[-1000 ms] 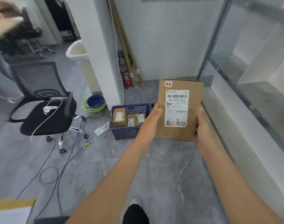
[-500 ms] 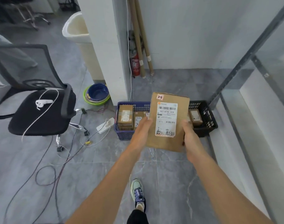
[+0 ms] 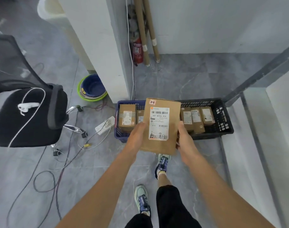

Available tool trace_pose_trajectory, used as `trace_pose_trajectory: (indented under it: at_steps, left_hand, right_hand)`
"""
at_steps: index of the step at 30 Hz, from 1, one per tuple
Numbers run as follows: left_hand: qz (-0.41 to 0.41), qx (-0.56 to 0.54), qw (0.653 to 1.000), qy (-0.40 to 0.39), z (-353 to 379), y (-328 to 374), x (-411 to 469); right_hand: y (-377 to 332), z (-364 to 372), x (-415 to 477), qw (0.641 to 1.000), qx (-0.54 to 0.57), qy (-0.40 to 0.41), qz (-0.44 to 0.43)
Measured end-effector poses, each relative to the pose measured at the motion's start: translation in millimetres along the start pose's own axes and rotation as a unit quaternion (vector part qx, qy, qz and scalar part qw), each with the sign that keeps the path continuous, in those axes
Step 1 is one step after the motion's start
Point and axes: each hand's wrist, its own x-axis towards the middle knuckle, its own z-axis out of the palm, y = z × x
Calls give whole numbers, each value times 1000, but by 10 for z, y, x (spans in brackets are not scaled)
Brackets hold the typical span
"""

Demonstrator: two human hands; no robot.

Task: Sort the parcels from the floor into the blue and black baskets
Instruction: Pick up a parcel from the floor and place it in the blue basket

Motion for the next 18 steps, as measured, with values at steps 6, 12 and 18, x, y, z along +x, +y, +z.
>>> trace_pose_trajectory:
  at_steps: [6, 12, 18]
  left_hand:
    - [-42, 3, 999, 26, 173, 265, 827]
    - [-104, -5, 993, 59, 195, 215, 1802]
    - [-132, 20, 988, 73, 172, 114, 2766]
  right_hand:
    - [-243, 88, 957, 999, -9, -14, 35]
    - [-254, 319, 1864, 996, -55, -30, 70]
    - [-40, 593, 2845, 990, -76, -18, 120]
